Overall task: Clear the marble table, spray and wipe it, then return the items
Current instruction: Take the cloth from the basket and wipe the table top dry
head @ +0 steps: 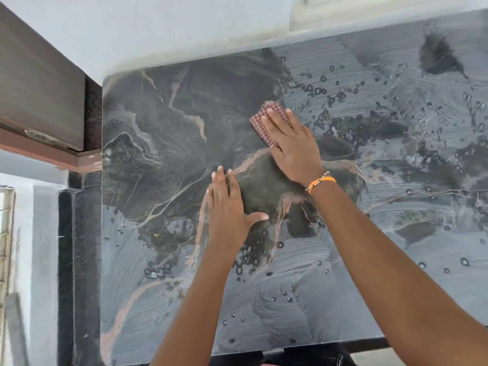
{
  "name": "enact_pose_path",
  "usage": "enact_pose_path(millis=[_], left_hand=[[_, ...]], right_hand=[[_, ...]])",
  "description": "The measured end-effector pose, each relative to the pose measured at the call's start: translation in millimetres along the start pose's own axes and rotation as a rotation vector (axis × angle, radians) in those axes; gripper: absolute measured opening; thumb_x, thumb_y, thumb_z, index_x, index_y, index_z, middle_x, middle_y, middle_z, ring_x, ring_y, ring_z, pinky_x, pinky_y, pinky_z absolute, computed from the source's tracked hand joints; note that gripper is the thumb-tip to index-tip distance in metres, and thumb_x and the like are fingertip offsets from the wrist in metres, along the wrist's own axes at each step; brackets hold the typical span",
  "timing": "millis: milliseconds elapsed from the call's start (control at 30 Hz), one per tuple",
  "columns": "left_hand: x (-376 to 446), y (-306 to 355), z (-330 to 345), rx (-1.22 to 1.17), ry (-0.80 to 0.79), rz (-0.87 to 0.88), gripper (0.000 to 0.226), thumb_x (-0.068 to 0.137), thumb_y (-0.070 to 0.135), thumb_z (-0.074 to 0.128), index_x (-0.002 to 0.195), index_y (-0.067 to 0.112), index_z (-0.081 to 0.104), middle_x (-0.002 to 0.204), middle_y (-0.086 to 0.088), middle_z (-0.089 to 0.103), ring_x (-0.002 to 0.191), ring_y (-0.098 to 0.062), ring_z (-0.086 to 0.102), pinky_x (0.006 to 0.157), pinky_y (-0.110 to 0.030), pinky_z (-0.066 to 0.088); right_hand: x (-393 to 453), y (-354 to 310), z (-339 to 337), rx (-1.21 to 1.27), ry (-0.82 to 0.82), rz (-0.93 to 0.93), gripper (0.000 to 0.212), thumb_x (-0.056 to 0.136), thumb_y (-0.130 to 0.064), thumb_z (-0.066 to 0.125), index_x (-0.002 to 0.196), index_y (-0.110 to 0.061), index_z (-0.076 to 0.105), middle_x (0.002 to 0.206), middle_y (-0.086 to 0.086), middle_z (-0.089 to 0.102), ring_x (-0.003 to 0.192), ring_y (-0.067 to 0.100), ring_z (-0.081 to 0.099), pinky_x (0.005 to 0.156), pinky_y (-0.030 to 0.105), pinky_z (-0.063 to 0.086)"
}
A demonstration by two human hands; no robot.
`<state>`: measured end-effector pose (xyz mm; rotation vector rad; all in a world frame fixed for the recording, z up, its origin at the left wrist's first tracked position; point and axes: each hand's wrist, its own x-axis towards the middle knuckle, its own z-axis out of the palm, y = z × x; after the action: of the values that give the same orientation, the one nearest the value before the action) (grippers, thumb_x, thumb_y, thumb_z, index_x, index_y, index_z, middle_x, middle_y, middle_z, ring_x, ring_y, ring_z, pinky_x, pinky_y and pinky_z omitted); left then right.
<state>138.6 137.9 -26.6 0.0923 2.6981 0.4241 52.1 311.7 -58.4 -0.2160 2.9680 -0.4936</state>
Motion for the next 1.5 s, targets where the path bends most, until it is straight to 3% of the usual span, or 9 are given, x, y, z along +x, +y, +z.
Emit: enact_pose_path(millis=[167, 267, 367, 533, 633, 933, 1100, 1400, 1500], left_hand=[[10.8, 11.8, -0.2, 0.026, -0.078, -0.048, 0.110, 0.076, 0.056, 0.061, 0.148, 0.007, -0.007, 0.156, -0.011, -0.020, 0.145, -0.028, -0.014, 0.119, -0.044, 0.001], [10.3, 11.4, 0.7, 0.033, -0.065, -0.047, 0.110, 0.075, 0.057, 0.059, 0.148, 0.007, -0.007, 0.156, -0.010, -0.020, 0.145, -0.027, -0.013, 0.117, -0.044, 0.001], [10.8, 11.2, 2.0, 0.041, -0.054, -0.048, 0.111, 0.074, 0.060, 0.058, 0.148, 0.008, -0.006, 0.156, -0.010, -0.019, 0.145, -0.027, -0.012, 0.117, -0.044, 0.001], [13.2, 15.3, 3.5, 0.005, -0.028, -0.084, 0.114, 0.071, 0.054, 0.068, 0.149, 0.007, -0.001, 0.156, -0.009, -0.017, 0.145, -0.025, -0.011, 0.117, -0.043, 0.002], [19.7, 28.0, 2.5, 0.033, -0.007, -0.075, 0.115, 0.071, 0.059, 0.065, 0.148, 0.006, -0.002, 0.156, -0.011, -0.018, 0.145, -0.026, -0.013, 0.116, -0.044, 0.000], [39.5, 47.6, 3.0, 0.025, -0.056, -0.051, 0.114, 0.074, 0.056, 0.062, 0.147, 0.007, -0.011, 0.155, -0.009, -0.022, 0.145, -0.025, -0.015, 0.117, -0.039, 0.000], [40.3, 47.0, 3.5, 0.021, -0.037, -0.052, 0.114, 0.074, 0.057, 0.061, 0.147, 0.007, -0.012, 0.156, -0.009, -0.021, 0.145, -0.024, -0.014, 0.117, -0.039, 0.000], [41.2, 45.7, 4.0, -0.019, -0.036, -0.054, 0.115, 0.074, 0.055, 0.065, 0.148, 0.010, -0.009, 0.155, -0.007, -0.023, 0.145, -0.021, -0.014, 0.117, -0.037, 0.001], [41.2, 46.6, 2.3, -0.014, -0.063, -0.066, 0.116, 0.074, 0.058, 0.063, 0.147, 0.010, -0.013, 0.154, -0.007, -0.026, 0.144, -0.021, -0.017, 0.116, -0.037, -0.001]], right_hand=[[-34.4, 96.6, -28.6, 0.051, 0.166, 0.430, 0.059, 0.094, -0.021, 0.039, 0.150, -0.023, 0.019, 0.160, -0.004, 0.012, 0.147, 0.029, 0.007, 0.116, 0.051, 0.017], [-60.7, 85.0, -21.8, 0.074, 0.225, 0.666, 0.062, 0.092, -0.020, 0.041, 0.150, -0.019, 0.019, 0.160, -0.001, 0.012, 0.146, 0.033, 0.007, 0.116, 0.052, 0.015], [-60.5, 30.0, -5.2, 0.059, 0.201, 0.587, 0.063, 0.092, -0.024, 0.041, 0.150, -0.018, 0.019, 0.160, 0.003, 0.014, 0.145, 0.036, 0.010, 0.113, 0.052, 0.018], [-5.8, -50.3, 16.7, 0.042, 0.052, -0.019, 0.057, 0.093, -0.026, 0.038, 0.148, -0.022, 0.024, 0.158, -0.002, 0.022, 0.146, 0.029, 0.014, 0.113, 0.046, 0.022], [34.6, -41.3, 9.2, -0.010, -0.008, -0.176, 0.056, 0.094, -0.024, 0.038, 0.148, -0.024, 0.024, 0.158, -0.006, 0.020, 0.146, 0.026, 0.015, 0.114, 0.044, 0.021], [44.1, 128.7, -43.7, 0.003, 0.171, 0.325, 0.055, 0.097, -0.023, 0.034, 0.150, -0.023, 0.019, 0.160, -0.004, 0.014, 0.146, 0.030, 0.011, 0.115, 0.050, 0.018], [4.6, 108.1, -33.1, 0.028, 0.246, 0.581, 0.058, 0.094, -0.021, 0.037, 0.150, -0.018, 0.020, 0.159, 0.002, 0.015, 0.146, 0.035, 0.010, 0.113, 0.052, 0.020], [100.5, -40.9, 3.9, -0.008, 0.030, -0.159, 0.061, 0.093, -0.023, 0.042, 0.148, -0.036, 0.020, 0.159, -0.002, 0.015, 0.146, 0.030, 0.011, 0.112, 0.045, 0.020], [142.1, -47.6, 1.0, -0.067, -0.002, -0.262, 0.057, 0.095, -0.021, 0.039, 0.147, -0.037, 0.021, 0.159, -0.005, 0.016, 0.146, 0.031, 0.011, 0.114, 0.046, 0.018]])
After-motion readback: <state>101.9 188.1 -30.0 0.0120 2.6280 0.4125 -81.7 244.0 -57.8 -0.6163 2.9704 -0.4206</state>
